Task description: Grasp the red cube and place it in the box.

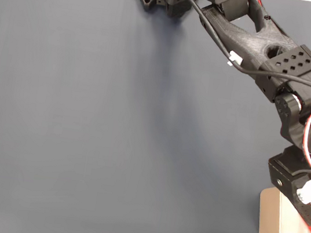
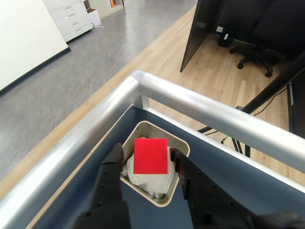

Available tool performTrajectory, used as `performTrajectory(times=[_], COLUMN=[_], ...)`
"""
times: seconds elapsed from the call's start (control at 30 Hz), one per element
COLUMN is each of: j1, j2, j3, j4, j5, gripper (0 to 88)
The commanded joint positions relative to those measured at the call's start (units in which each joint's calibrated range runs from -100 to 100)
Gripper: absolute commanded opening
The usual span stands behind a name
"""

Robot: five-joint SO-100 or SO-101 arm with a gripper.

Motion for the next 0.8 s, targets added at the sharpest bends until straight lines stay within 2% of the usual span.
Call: performTrajectory(times=[0.0,0.27,0.77], j1=[-0.6,-0.7,-0.7], j2=[-1.9,-2.6,-4.9], j3=[-3.2,-3.0,-1.5], j4=[-1.4,-1.2,-0.7], j5=[-0.5,-0.4,-0.4], gripper=[36.1,39.0,38.6])
